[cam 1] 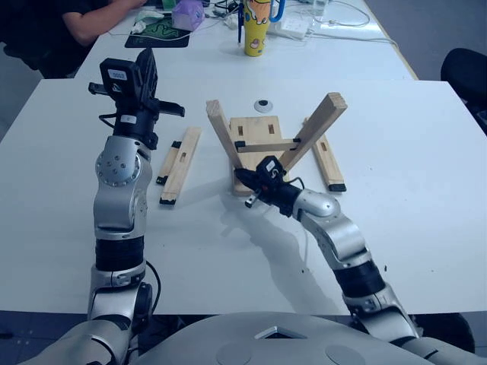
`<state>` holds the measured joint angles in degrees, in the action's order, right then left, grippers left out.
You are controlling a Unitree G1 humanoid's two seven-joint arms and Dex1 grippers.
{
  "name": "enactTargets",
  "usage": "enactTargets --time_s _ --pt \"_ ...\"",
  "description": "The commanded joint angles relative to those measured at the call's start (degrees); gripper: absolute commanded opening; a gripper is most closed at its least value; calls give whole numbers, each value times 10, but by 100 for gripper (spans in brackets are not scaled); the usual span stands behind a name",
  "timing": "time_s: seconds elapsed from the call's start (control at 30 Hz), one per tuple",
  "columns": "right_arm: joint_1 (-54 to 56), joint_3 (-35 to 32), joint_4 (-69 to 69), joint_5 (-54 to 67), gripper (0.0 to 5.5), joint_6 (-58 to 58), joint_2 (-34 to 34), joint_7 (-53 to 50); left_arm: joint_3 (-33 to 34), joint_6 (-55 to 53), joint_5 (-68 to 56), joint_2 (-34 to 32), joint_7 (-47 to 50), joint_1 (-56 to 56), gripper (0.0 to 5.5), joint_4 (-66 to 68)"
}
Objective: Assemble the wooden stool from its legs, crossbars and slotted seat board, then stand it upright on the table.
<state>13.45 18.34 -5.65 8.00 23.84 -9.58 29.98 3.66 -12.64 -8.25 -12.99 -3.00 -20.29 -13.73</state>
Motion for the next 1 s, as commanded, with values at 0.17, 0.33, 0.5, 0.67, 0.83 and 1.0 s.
enactTargets --time_s 0.17,0.33,0.5,0.67,0.83,1.0 --pt "-65 -14 -105 6 0 -1 -14 -13 -43 -35 -2 56 7 76 2 -59" --pt "-212 -65 -317 15 0 13 -89 -13 -65 -67 -14 83 19 203 2 -179" --pt "-293 -239 -318 -1 0 6 -54 -139 -61 -78 6 93 42 235 2 -227" --pt "-142 -292 -259 -17 0 19 -22 -247 -52 -72 30 95 57 175 2 -190" --pt "-23 -277 -211 -33 0 7 -1 -294 -52 -82 42 89 54 117 2 -167" --pt "-12 -283 -216 -30 0 13 9 -310 -52 -88 48 83 44 107 2 -167"
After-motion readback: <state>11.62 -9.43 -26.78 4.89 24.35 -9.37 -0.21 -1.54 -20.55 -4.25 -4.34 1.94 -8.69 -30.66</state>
